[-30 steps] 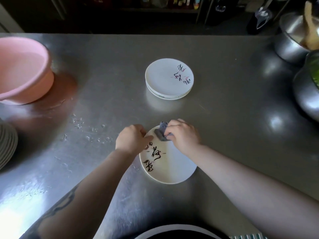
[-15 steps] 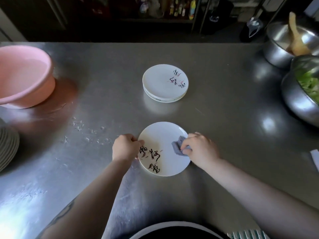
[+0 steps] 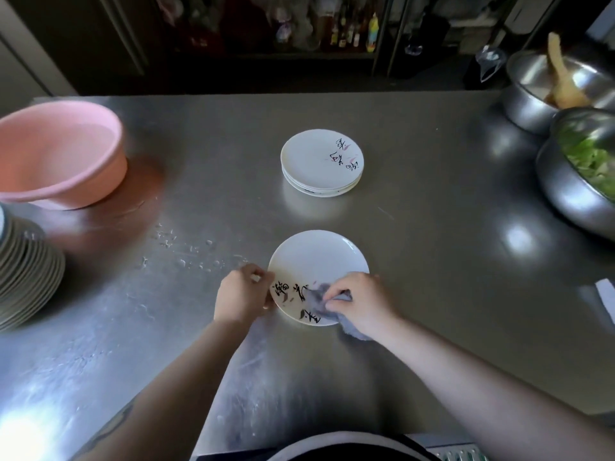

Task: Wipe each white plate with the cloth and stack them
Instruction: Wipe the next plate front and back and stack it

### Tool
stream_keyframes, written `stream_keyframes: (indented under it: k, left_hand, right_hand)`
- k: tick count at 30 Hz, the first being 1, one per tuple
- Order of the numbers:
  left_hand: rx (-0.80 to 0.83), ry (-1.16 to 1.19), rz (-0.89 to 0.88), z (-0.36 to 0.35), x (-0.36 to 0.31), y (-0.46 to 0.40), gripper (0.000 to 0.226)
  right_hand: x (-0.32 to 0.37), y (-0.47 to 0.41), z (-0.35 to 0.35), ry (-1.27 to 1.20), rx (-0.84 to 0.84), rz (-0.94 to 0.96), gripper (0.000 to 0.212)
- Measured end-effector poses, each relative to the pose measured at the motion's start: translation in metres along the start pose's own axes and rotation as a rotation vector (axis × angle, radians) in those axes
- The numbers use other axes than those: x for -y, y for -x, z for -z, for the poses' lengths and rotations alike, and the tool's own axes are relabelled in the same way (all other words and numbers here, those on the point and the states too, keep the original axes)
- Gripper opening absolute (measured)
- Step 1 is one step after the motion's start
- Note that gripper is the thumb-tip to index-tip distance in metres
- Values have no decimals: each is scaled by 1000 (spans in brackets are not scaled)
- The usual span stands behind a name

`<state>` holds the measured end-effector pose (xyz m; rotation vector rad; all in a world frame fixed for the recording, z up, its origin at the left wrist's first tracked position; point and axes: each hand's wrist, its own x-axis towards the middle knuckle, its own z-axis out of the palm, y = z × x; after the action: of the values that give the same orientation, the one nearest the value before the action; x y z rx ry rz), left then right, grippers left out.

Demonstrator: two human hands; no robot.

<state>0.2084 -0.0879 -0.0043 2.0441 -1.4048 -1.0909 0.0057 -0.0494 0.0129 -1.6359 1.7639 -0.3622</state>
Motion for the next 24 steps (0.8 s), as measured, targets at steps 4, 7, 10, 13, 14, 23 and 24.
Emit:
stream_keyframes:
  k: [4, 7, 10, 13, 14, 23, 24]
  left_hand:
    - [-162, -78, -440, 0, 16, 40, 10]
    - [8, -208, -768, -15, 16, 52, 21]
    - [96, -240, -773, -26, 15, 49, 24]
    - [107, -253, -763, -29, 18, 45, 27]
    - [105, -273, -812, -30, 20, 43, 30]
    - [1, -359, -1084, -31, 29, 30, 19]
    - [-46, -356, -1126, -29, 28, 29, 25]
  right_hand:
    - [-20, 14, 30, -160, -284, -60, 19]
    - [-21, 25, 30, -256, -348, -69, 20]
    - [-22, 33, 23, -320, -349, -64, 22]
    - [-25, 35, 25, -311, -396, -58, 21]
    - [-26, 35, 26, -306, -413, -52, 20]
    - [-26, 39, 34, -282, -470, -40, 22]
    - [-25, 39, 36, -280, -478, -37, 22]
